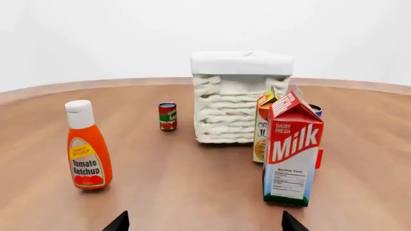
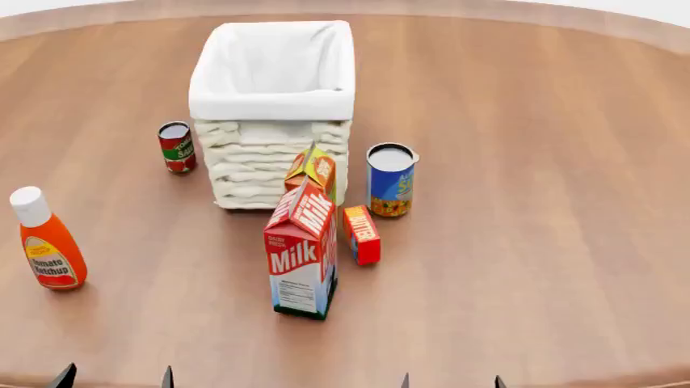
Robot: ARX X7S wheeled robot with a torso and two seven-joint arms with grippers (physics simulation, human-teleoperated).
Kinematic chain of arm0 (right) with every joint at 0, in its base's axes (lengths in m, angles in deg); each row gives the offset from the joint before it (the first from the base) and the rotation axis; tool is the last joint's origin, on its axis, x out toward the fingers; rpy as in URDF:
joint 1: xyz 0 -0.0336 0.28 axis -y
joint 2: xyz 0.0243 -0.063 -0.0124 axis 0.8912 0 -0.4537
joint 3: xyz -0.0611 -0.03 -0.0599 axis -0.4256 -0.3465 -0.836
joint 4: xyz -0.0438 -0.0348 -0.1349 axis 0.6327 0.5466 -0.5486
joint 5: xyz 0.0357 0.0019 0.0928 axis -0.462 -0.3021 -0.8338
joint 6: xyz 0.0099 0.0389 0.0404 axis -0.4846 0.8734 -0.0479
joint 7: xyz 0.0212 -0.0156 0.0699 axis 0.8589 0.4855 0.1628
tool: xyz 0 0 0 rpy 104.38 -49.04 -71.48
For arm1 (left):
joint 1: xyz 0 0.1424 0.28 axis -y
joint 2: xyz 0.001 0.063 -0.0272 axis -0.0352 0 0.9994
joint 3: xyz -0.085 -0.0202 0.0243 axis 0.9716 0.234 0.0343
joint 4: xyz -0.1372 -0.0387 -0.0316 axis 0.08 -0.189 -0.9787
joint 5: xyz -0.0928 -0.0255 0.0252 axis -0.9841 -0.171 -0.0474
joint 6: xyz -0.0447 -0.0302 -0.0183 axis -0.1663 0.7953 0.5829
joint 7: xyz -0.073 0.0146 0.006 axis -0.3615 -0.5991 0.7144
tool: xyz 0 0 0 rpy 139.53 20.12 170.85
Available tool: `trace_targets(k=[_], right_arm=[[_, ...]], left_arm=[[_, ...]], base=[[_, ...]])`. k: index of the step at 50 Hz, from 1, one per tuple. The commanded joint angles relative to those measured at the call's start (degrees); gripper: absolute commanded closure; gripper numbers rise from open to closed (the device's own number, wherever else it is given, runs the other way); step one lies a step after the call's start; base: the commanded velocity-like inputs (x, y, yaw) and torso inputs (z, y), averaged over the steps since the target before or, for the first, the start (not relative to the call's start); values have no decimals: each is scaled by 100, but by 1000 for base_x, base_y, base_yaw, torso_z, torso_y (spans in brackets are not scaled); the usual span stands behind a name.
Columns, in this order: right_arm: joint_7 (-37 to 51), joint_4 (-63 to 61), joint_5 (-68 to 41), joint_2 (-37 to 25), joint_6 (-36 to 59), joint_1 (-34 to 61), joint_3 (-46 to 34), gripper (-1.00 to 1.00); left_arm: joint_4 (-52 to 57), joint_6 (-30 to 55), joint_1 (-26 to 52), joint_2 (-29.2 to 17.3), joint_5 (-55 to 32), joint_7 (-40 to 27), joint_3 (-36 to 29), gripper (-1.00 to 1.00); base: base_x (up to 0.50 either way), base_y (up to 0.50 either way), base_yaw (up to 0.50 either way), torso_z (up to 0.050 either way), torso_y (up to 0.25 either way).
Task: Pick up the butter and put it in the basket.
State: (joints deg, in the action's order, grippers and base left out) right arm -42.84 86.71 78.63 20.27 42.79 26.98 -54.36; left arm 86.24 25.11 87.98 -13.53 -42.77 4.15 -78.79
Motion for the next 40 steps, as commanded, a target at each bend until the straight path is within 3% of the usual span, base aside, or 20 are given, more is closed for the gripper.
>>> trace_targets(k=[1, 12, 15, 40], right_arm=[[117, 11, -92, -92, -6, 7, -117, -100], [412, -42, -106, -301, 61, 0, -340, -100], [374, -25, -55, -374, 112, 118, -451, -100], [596, -206, -58, -557, 447, 194, -742, -100]], left_arm=[[-59, -55, 11, -156, 0, -197, -198, -100], [37, 220, 90, -316, -122, -455, -389, -100], [358, 617, 123, -312, -658, -294, -298, -100], [211, 324, 157, -542, -653, -543, -573, -100]], base=[[0, 0, 0, 0, 0], [0, 0, 0, 0, 0], [0, 0, 0, 0, 0], [0, 0, 500, 0, 0]])
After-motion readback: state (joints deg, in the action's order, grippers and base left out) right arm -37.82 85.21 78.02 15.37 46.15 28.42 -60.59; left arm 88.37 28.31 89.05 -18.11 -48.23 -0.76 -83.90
